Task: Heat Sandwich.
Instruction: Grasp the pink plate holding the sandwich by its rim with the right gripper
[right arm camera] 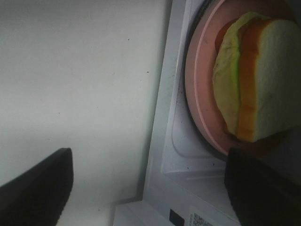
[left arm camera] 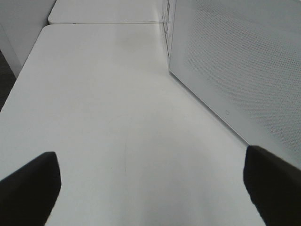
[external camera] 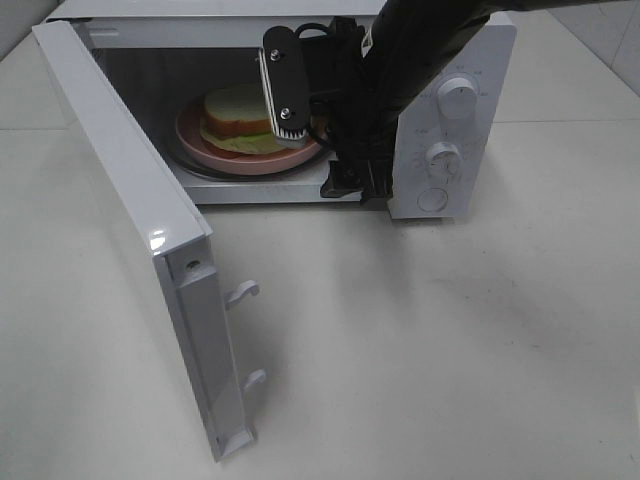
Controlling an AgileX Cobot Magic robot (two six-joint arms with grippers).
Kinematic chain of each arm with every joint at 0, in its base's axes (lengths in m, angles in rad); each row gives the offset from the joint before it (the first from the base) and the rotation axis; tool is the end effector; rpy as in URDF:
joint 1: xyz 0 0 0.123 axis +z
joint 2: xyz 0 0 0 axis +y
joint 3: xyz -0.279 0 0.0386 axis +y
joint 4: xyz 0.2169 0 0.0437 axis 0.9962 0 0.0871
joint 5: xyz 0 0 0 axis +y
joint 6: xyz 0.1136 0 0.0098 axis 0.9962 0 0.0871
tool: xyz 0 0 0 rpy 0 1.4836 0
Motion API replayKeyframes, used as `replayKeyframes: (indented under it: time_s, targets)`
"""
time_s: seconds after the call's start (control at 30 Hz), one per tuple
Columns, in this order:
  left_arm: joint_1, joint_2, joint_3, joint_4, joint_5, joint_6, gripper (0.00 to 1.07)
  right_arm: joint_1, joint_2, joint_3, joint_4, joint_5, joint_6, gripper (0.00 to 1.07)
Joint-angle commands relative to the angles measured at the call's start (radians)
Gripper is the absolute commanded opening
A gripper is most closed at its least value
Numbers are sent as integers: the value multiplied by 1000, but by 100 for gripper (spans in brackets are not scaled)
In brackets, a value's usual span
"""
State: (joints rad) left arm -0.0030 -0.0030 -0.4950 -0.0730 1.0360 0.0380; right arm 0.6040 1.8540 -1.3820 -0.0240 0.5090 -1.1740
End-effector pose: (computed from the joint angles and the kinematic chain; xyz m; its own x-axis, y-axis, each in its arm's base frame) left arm -0.0070 -0.0071 0.2532 -0.4346 0.0020 -0.9006 0.0598 0.9979 -0.0266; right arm 0.3295 0.2257 0.2315 0.2872 -0.9319 -0.2215 -0.8029 -0.1081 -0.5862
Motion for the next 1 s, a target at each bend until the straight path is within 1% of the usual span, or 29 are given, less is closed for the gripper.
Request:
replayKeyframes:
  time_s: [0.03, 0.23, 0.43, 0.63, 0.83, 0.87, 1.0]
  targets:
    - [-1, -22, 2, 2, -8, 3, 101, 5, 28, -8, 6, -39, 14, 83]
    - [-1, -22, 2, 2, -8, 3, 101, 5, 58, -9, 6, -102, 14, 83]
    - [-1, -22, 2, 2, -8, 3, 101, 5, 110, -49, 5, -129, 15, 83]
    - [-1, -22, 2, 2, -8, 3, 101, 6, 166, -106, 7, -128, 32, 83]
    - [-1, -22, 2, 2, -8, 3, 101, 28, 240, -180, 24, -120, 44, 82]
    - [-1, -22, 2, 2, -8, 3, 101, 28, 240, -180, 24, -120, 44, 82]
    - [-1, -22, 2, 2, -8, 3, 101, 37, 289, -242, 32, -100, 45, 81]
